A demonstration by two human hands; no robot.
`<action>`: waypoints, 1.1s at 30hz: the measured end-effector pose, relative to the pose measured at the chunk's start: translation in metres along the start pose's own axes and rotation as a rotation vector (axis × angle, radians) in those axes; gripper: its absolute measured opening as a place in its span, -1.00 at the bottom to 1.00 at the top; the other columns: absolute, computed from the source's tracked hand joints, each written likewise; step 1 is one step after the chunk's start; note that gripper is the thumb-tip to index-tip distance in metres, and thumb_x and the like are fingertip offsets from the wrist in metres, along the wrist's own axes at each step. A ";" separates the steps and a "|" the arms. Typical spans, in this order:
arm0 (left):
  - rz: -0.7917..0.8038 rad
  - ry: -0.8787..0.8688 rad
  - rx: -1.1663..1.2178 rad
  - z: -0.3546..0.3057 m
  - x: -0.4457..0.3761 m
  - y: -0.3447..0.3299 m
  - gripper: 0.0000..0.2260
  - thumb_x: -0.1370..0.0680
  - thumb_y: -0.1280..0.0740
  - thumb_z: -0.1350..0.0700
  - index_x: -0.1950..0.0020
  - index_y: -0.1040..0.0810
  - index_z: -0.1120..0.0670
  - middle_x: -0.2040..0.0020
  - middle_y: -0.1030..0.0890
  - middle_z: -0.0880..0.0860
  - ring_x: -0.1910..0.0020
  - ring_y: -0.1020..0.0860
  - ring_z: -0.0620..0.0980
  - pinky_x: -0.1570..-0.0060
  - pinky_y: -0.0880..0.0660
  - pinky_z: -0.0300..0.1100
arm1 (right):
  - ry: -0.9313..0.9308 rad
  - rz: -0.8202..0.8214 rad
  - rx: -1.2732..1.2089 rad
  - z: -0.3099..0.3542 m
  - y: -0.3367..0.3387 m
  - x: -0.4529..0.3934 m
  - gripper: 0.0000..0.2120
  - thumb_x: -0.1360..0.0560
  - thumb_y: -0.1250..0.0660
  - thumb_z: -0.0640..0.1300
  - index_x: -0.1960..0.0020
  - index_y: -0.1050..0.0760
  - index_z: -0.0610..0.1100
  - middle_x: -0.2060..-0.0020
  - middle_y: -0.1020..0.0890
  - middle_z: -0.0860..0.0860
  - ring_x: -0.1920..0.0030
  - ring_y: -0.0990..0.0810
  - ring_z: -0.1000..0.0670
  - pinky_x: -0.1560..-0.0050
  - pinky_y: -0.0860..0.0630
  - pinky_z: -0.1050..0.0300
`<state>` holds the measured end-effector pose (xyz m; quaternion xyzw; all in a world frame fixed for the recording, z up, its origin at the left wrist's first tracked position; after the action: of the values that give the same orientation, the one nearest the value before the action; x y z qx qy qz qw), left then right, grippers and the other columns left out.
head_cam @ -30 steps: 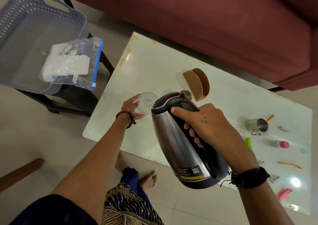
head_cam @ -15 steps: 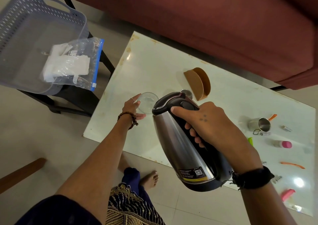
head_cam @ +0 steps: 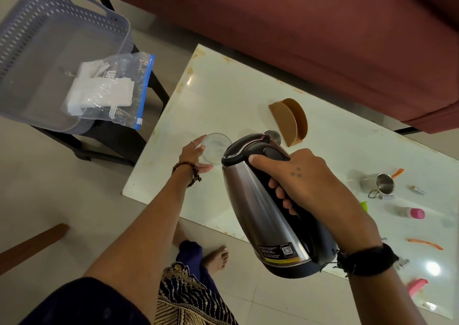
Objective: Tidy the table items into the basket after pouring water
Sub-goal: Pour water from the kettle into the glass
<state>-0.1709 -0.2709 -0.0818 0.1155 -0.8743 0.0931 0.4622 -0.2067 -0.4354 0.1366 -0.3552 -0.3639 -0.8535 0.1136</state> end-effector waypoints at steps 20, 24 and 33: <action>0.008 -0.004 0.024 0.001 -0.003 0.001 -0.69 -0.59 -0.16 0.23 -0.30 -0.43 -0.01 -0.43 -0.25 0.10 -0.29 -0.37 0.32 0.14 -0.54 0.01 | -0.002 0.026 -0.004 0.004 -0.001 -0.001 -0.63 -0.41 -0.34 0.16 0.37 -0.46 -0.11 0.70 -0.47 0.08 0.69 -0.41 0.16 0.60 -0.39 0.33; 0.005 -0.007 0.023 0.000 -0.003 0.001 -0.68 -0.59 -0.15 0.23 -0.31 -0.42 0.00 -0.43 -0.24 0.11 -0.30 -0.36 0.32 0.11 -0.53 0.02 | -0.022 0.032 -0.026 0.005 -0.001 -0.001 -0.62 -0.42 -0.34 0.14 0.38 -0.46 -0.13 0.71 -0.45 0.07 0.69 -0.40 0.14 0.62 -0.39 0.36; 0.002 0.000 0.003 0.001 -0.005 0.001 -0.68 -0.59 -0.15 0.22 -0.32 -0.41 -0.02 -0.44 -0.24 0.11 -0.26 -0.40 0.34 0.11 -0.54 0.00 | -0.013 0.031 -0.006 0.007 -0.003 0.000 -0.62 -0.42 -0.34 0.15 0.39 -0.45 -0.12 0.71 -0.46 0.08 0.69 -0.40 0.14 0.60 -0.38 0.33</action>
<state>-0.1694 -0.2695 -0.0861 0.1154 -0.8743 0.0949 0.4617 -0.2041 -0.4284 0.1387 -0.3669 -0.3566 -0.8503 0.1232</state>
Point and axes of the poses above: each hand's wrist, its own x-axis away from the middle knuckle, its own y-axis out of the back of the hand, z = x × y, the point moved 1 cm from there along -x, towards the middle knuckle
